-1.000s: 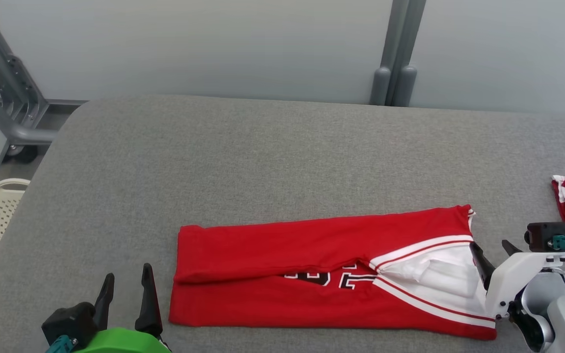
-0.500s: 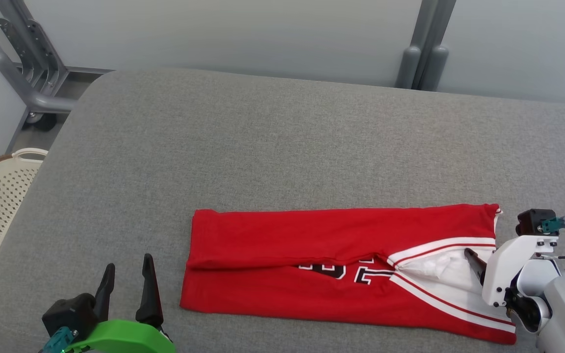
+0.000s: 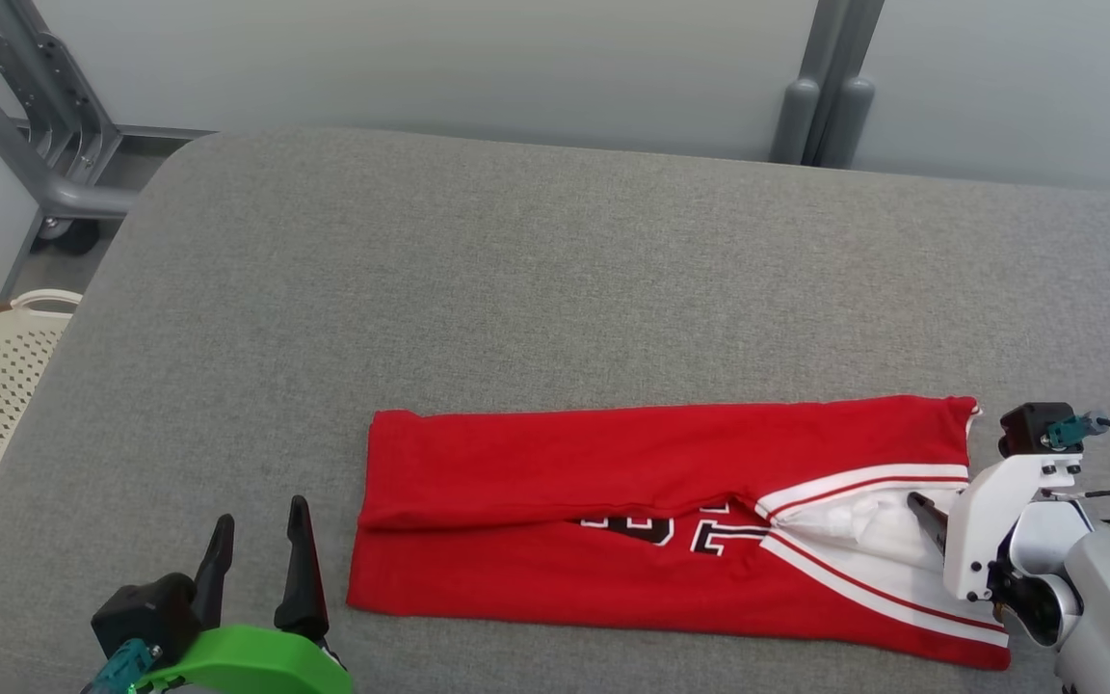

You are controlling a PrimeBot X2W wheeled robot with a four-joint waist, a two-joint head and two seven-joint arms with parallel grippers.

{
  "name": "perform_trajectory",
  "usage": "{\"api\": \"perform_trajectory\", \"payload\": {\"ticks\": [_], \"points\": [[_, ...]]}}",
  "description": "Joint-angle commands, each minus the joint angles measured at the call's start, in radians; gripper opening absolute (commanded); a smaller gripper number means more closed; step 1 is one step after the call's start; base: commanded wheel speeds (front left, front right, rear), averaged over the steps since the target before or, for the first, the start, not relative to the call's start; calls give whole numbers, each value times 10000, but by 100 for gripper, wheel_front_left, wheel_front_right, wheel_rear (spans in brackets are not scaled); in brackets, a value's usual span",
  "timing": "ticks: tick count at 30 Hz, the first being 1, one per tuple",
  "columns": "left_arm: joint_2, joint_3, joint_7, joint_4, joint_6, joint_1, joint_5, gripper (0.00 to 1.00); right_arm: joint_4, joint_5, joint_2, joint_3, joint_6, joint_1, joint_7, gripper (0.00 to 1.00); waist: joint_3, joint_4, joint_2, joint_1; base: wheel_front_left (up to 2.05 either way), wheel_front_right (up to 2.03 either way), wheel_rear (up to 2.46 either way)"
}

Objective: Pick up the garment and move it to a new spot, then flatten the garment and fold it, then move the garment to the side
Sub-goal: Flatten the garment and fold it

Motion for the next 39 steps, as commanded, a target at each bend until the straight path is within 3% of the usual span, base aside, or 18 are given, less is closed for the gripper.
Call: {"api": "perform_trajectory", "payload": {"ticks": [1, 4, 10, 16, 30, 39], "points": [[-17, -22, -44, 50, -19, -195, 40, 100, 225, -122, 130, 173, 8, 109, -17, 37, 32, -17, 0, 0, 0, 0, 0], [-20, -33, -49, 90, -56, -227, 23, 100, 492, -295, 242, 194, 5, -129, -198, 0, 71, -29, 0, 0, 0, 0, 0], [-29, -45, -58, 178, -49, -282, 9, 100, 829, -394, 454, 15, -1, -672, -789, 0, 59, -91, 0, 0, 0, 0, 0], [-56, -58, -110, 212, -27, -153, -34, 100, 597, -104, 185, -74, -3, -881, -1113, 0, -73, -433, 0, 0, 0, 0, 0], [-78, -88, -175, 238, -57, -42, -54, 100, -1020, -70, -923, -856, -3, -489, -907, 0, -285, -1893, 0, 0, 0, 0, 0], [-80, -214, -122, 268, -72, -99, 3, 100, -1660, -482, -961, -1663, -1, -134, -473, 0, -297, -2479, 0, 0, 0, 0, 0]]}}
